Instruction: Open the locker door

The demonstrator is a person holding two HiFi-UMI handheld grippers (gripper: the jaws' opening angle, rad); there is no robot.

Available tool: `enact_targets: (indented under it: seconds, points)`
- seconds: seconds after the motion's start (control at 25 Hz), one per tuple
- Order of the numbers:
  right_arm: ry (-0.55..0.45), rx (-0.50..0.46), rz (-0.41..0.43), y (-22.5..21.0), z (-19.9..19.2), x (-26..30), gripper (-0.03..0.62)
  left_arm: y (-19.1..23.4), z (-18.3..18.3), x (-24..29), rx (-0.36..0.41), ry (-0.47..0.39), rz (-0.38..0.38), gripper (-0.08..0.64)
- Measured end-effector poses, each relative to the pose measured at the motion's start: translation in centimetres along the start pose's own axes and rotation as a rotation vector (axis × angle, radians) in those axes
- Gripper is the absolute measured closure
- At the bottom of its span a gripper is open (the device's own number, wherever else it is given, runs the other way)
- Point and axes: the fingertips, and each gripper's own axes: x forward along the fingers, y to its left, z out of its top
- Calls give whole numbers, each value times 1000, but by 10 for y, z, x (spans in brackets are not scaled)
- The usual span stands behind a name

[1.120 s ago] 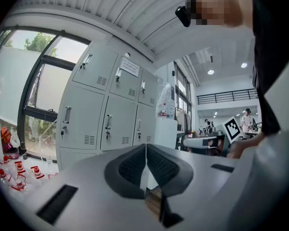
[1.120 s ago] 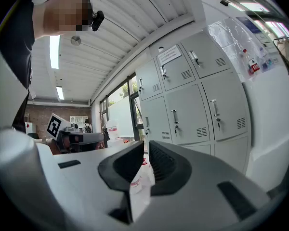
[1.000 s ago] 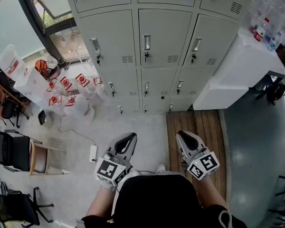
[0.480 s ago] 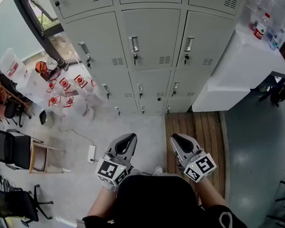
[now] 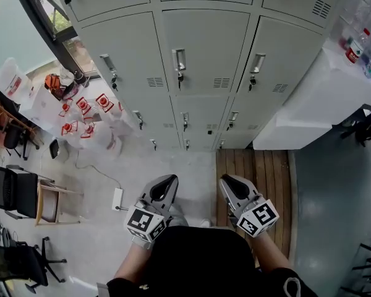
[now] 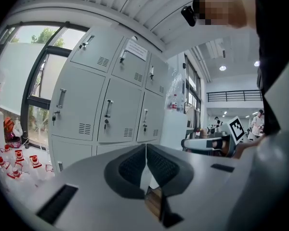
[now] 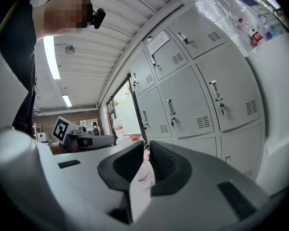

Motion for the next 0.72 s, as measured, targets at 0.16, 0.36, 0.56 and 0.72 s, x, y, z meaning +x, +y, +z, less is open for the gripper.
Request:
enact_targets:
  seconds: [0.16,0.36,0.56,0.72]
  points:
    - [3,-6,-25,-10,8,41,538,39,12,22,7,-3,-34,535]
    - [7,-21,-69,-18,17,100,538,94,29,44,16,3,-92,535]
    - [-13,-17,-140,-29,29,159,540,147,40,59,16,13,-150,535]
    - [-35,-40,-171,-33,41,205,538,185,46,65,13,13,-186,535]
